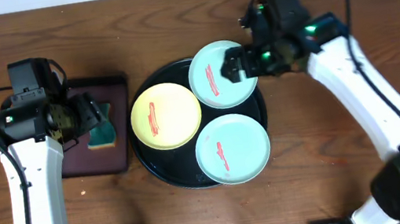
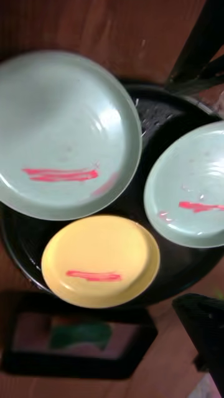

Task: Clean dirty plates on tray and stack at the side
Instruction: 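Move left gripper to sponge and right gripper to yellow plate rim, then grasp the green sponge with left gripper, lift from basin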

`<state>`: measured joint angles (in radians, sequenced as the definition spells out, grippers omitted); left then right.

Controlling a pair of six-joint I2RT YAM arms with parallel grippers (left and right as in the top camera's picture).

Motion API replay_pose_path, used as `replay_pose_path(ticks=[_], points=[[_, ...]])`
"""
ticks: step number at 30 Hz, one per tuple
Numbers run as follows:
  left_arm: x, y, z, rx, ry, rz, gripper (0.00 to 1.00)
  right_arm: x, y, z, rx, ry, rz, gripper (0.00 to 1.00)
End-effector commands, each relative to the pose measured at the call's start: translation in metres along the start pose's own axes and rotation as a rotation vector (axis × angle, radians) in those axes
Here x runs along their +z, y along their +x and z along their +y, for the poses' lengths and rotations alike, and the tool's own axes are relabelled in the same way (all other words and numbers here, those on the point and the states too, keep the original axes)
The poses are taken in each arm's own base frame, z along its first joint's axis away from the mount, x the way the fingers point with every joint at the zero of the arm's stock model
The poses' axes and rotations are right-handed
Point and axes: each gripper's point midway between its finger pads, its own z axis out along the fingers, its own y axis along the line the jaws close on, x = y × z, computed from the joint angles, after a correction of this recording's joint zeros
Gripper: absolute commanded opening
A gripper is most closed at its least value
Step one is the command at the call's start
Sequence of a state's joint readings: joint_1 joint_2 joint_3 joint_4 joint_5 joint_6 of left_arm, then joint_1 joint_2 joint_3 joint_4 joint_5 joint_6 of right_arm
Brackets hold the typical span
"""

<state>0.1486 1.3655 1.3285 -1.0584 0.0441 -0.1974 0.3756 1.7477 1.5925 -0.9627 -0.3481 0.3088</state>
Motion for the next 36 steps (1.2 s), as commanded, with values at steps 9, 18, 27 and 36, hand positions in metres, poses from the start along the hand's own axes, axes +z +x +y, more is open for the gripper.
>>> replay_pose_path(ticks=[9, 18, 27, 36], points=[[-0.006, -0.009, 0.014, -0.03, -0.076, -0.039, 0.77, 0.103, 0.029, 0.051, -0.074, 0.019, 0.13, 0.62], [-0.005, -0.007, 0.014, -0.03, -0.079, -0.031, 0.78, 0.154, 0.061, 0.044, 0.009, 0.118, 0.214, 0.45], [-0.005, -0.007, 0.014, -0.03, -0.079, -0.031, 0.78, 0.177, 0.068, 0.032, 0.014, 0.186, 0.22, 0.3], [-0.003, -0.006, 0.018, -0.028, -0.101, -0.031, 0.77, 0.201, 0.071, 0.03, -0.001, 0.19, 0.214, 0.2]])
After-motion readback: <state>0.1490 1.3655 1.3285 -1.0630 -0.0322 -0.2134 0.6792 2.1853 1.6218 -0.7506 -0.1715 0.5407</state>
